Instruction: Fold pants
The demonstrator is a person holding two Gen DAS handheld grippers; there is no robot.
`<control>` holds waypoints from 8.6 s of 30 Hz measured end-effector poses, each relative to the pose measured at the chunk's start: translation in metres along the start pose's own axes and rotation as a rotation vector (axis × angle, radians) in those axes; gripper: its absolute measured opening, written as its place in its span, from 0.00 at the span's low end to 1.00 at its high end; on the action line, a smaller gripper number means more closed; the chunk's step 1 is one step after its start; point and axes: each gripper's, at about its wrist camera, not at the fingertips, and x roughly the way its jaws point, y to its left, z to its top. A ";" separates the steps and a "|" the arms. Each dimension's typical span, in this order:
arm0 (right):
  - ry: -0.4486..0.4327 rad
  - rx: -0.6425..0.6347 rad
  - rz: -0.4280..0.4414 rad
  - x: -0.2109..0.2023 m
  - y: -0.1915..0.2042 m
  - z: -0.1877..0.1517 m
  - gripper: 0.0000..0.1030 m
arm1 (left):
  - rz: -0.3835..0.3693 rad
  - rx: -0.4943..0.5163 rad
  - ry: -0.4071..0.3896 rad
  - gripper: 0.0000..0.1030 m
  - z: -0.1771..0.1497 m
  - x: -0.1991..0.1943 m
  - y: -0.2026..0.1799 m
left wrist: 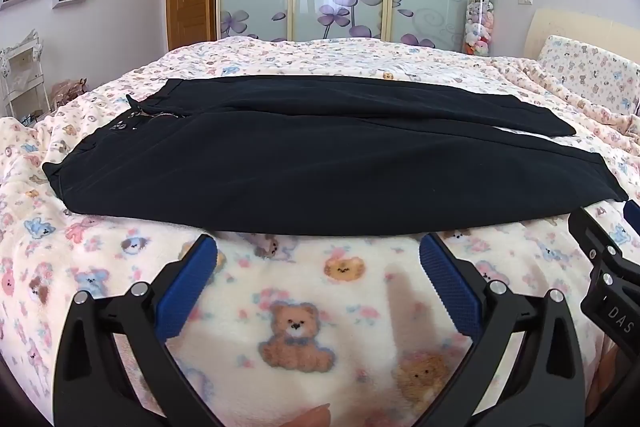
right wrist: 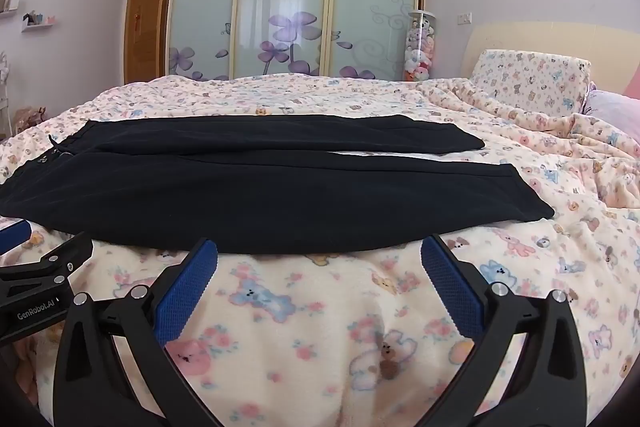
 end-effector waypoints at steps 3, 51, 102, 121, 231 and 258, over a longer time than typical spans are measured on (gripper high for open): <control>0.000 0.000 0.000 0.000 0.000 0.000 0.99 | 0.000 0.000 0.000 0.98 0.000 0.000 0.000; 0.003 0.004 0.001 0.000 -0.001 0.001 0.99 | 0.002 0.003 0.001 0.98 0.000 0.000 0.000; 0.008 0.005 0.001 0.001 -0.003 0.001 0.99 | 0.003 0.004 0.003 0.98 0.000 0.000 0.000; -0.001 0.141 0.264 0.047 -0.062 0.100 0.99 | -0.030 -0.057 -0.040 0.98 0.021 -0.005 0.020; 0.579 1.261 0.490 0.335 0.138 0.111 0.41 | 0.156 -0.461 -0.132 0.98 0.091 -0.018 0.206; 0.409 0.476 0.856 0.140 0.094 0.038 0.02 | -0.114 -0.609 -0.058 0.98 0.104 0.020 0.231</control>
